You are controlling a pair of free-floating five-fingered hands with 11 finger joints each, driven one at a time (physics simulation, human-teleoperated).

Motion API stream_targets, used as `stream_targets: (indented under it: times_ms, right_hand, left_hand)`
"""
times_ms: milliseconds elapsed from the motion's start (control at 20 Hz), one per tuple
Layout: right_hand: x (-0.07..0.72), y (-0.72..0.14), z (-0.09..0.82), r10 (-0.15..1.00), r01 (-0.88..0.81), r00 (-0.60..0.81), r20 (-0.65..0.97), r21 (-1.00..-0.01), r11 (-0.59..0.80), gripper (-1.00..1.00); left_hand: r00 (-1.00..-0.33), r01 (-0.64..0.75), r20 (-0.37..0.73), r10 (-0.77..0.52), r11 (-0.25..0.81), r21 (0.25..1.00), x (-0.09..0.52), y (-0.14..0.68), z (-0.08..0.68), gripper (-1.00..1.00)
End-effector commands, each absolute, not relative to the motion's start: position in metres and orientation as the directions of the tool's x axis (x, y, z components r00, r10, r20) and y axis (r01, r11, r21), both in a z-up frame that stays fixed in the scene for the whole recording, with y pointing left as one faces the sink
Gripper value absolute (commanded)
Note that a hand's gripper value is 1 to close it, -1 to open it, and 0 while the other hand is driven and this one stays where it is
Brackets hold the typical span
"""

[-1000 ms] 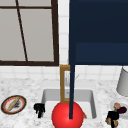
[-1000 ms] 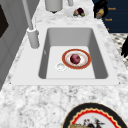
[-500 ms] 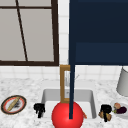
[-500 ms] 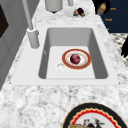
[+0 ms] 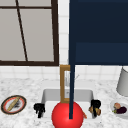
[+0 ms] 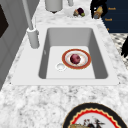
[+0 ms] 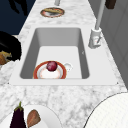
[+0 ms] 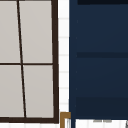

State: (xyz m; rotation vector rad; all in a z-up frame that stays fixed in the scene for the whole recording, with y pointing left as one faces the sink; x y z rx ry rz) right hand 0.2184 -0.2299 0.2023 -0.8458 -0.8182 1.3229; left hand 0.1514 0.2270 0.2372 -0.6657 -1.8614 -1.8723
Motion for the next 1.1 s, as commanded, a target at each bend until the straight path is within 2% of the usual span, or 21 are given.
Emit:
stream_targets:
  times_ms: [0,250,650,1050]
  right_hand:
    - [0.243,-0.208,0.201,0.996,-0.467,0.084,0.013,-0.883,0.051,1.0]
    - [0.28,-0.178,0.192,0.997,-0.469,0.076,0.008,-0.882,0.043,1.0]
    - [0.341,-0.158,0.123,1.0,-0.46,0.008,-0.028,-0.888,-0.022,1.0]
    - [0.38,-0.15,0.058,0.999,-0.456,-0.037,-0.014,-0.89,-0.03,1.0]
  left_hand:
    - [-0.799,0.599,0.6,0.04,-0.019,0.8,0.151,0.227,0.237,0.0]
    - [-0.799,0.599,0.6,0.04,-0.019,0.8,0.151,0.227,0.237,0.0]
    - [-0.799,0.599,0.6,0.04,-0.019,0.8,0.151,0.227,0.237,0.0]
    - [-0.799,0.599,0.6,0.04,-0.019,0.8,0.151,0.227,0.237,0.0]
